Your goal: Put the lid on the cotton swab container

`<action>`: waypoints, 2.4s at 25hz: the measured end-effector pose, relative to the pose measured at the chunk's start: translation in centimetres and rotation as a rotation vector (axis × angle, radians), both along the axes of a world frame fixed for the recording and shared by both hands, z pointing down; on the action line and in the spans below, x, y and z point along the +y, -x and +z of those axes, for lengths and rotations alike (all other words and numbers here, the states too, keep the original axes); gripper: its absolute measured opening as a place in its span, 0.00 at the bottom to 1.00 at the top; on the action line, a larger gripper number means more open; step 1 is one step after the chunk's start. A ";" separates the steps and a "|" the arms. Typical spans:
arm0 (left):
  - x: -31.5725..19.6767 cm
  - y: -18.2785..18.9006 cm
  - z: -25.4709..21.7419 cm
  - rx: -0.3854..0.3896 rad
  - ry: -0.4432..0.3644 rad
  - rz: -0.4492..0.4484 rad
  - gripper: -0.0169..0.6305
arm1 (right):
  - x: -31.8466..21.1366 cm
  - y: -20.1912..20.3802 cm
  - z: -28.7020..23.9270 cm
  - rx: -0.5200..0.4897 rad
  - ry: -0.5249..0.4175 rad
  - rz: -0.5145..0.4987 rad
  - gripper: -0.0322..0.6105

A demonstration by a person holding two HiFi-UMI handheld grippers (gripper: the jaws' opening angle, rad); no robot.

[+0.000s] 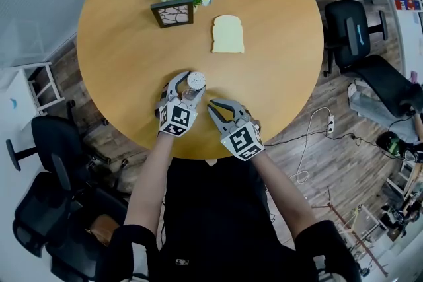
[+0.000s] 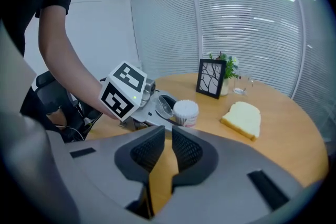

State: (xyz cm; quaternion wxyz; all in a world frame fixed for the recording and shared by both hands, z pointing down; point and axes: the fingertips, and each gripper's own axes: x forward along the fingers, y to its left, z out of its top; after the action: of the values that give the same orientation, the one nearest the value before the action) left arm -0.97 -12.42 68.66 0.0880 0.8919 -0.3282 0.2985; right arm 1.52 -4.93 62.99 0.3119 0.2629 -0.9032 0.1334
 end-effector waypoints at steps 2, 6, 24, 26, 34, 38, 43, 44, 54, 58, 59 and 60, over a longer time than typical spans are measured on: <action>0.0 0.0 0.0 0.000 0.000 -0.002 0.43 | -0.2 0.5 -0.1 0.012 -0.022 -0.008 0.23; 0.0 -0.1 0.0 0.001 0.000 -0.001 0.43 | -0.7 1.2 0.6 -0.004 0.016 0.022 0.35; 0.0 -0.1 -0.1 0.015 0.002 0.001 0.42 | -4.2 2.9 -1.8 -0.113 -0.005 0.107 0.39; 0.0 0.0 -0.1 0.017 0.001 0.002 0.42 | -4.6 2.9 -1.8 -0.116 -0.002 0.120 0.39; 0.0 0.0 0.1 0.013 0.003 0.003 0.42 | -5.8 2.4 -1.4 -0.131 0.011 0.178 0.39; 0.0 0.0 0.0 0.014 0.002 0.002 0.42 | -6.6 2.0 -1.3 -0.131 0.028 0.216 0.39; 0.0 0.0 0.0 0.010 0.004 0.002 0.42 | -7.6 1.4 -0.7 -0.101 0.011 0.239 0.39; 0.0 0.0 0.0 0.010 0.003 0.002 0.42 | -7.7 1.4 -0.5 -0.095 0.007 0.239 0.39; 0.0 -0.1 0.1 0.008 0.005 0.001 0.42 | -8.3 1.2 0.0 -0.102 0.031 0.270 0.39; 0.0 -0.1 0.2 0.007 0.003 0.001 0.42 | -8.5 1.3 0.0 -0.109 0.037 0.275 0.39; 0.0 -0.1 0.2 0.007 0.003 0.001 0.42 | -8.5 1.3 -0.1 -0.115 0.036 0.279 0.39; 0.0 -0.1 0.2 0.007 0.003 0.001 0.42 | -8.7 1.3 -0.2 -0.120 0.033 0.286 0.39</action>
State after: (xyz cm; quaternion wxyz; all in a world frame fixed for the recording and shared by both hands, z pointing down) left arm -0.86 -12.42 68.84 0.0904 0.8931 -0.3267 0.2958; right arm 0.26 -13.63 62.74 0.2394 0.3751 -0.8714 0.2066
